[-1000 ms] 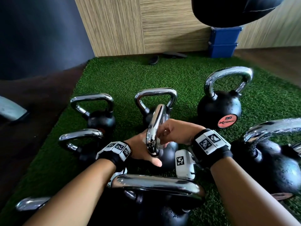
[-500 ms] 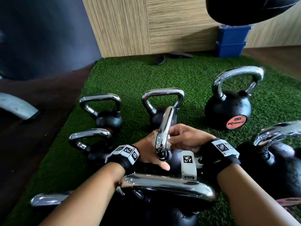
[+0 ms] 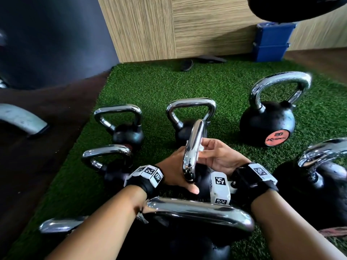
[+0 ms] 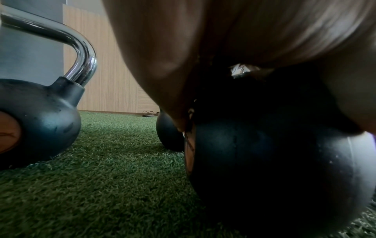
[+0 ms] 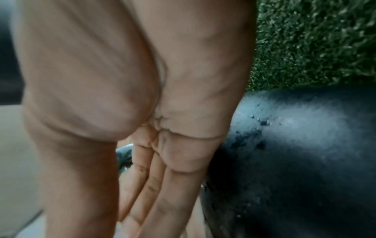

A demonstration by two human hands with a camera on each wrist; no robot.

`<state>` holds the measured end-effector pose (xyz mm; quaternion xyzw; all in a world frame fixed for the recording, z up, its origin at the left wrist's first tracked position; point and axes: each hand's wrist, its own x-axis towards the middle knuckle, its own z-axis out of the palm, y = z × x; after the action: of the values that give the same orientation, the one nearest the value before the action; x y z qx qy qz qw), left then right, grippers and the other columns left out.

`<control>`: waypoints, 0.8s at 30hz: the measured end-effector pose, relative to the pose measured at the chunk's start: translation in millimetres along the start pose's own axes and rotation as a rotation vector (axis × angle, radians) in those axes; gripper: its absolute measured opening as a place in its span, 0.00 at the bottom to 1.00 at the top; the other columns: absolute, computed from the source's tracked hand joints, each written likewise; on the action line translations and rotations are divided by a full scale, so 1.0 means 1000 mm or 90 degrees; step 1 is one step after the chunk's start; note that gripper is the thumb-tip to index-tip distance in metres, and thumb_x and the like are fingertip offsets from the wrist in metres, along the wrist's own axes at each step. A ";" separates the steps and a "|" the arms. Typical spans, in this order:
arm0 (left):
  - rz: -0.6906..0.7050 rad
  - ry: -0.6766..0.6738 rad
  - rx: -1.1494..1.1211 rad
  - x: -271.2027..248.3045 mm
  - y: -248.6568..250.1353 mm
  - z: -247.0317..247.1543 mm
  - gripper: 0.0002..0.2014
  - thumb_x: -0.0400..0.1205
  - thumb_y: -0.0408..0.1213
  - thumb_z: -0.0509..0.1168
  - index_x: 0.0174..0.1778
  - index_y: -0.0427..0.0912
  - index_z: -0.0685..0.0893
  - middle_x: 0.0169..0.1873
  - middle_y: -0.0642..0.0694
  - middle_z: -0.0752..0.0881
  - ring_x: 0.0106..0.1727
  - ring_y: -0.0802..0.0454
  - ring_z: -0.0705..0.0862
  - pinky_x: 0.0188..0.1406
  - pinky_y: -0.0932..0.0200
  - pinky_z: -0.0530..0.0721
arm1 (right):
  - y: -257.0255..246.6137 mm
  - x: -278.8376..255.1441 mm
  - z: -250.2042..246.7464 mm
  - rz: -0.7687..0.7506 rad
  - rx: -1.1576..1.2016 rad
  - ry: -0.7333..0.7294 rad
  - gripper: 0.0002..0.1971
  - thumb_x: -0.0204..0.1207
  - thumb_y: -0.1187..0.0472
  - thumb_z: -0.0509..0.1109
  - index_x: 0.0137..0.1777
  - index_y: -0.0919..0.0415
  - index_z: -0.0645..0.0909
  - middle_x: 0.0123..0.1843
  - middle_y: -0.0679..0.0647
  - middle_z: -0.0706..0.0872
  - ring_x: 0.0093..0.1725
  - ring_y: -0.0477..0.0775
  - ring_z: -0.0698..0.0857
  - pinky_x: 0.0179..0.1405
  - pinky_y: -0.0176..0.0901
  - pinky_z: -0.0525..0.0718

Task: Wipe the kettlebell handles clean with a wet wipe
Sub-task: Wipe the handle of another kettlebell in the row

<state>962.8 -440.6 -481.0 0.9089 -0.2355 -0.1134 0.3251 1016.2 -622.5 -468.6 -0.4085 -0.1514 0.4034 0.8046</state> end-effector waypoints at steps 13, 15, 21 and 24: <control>-0.114 0.012 -0.092 -0.006 0.010 0.000 0.61 0.55 0.45 0.89 0.84 0.38 0.66 0.82 0.37 0.70 0.85 0.40 0.66 0.87 0.48 0.63 | 0.000 0.011 0.011 -0.209 -0.149 0.196 0.21 0.49 0.71 0.90 0.36 0.61 0.81 0.48 0.77 0.89 0.45 0.71 0.92 0.41 0.59 0.93; -0.133 0.009 -0.083 -0.009 0.012 0.000 0.62 0.54 0.49 0.87 0.83 0.40 0.64 0.81 0.39 0.71 0.84 0.41 0.68 0.86 0.48 0.65 | -0.001 0.012 0.012 -0.245 -0.196 0.273 0.24 0.46 0.66 0.93 0.37 0.58 0.81 0.51 0.79 0.89 0.51 0.78 0.90 0.51 0.75 0.88; -0.134 0.031 -0.078 -0.009 0.011 0.001 0.61 0.57 0.36 0.91 0.83 0.40 0.64 0.80 0.40 0.72 0.84 0.42 0.68 0.85 0.41 0.67 | -0.006 0.011 0.011 -0.286 -0.359 0.384 0.17 0.52 0.67 0.86 0.34 0.55 0.82 0.35 0.66 0.90 0.33 0.58 0.89 0.38 0.66 0.91; -0.132 0.042 -0.053 -0.010 0.010 0.002 0.61 0.58 0.37 0.92 0.84 0.42 0.63 0.81 0.43 0.71 0.84 0.44 0.68 0.85 0.42 0.68 | -0.008 0.013 0.010 -0.313 -0.475 0.447 0.14 0.58 0.70 0.82 0.33 0.56 0.80 0.25 0.46 0.87 0.21 0.39 0.83 0.21 0.34 0.81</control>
<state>949.6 -443.5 -475.1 0.9173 -0.1241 -0.1261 0.3568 1022.9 -609.9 -457.0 -0.7275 -0.0982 -0.0366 0.6781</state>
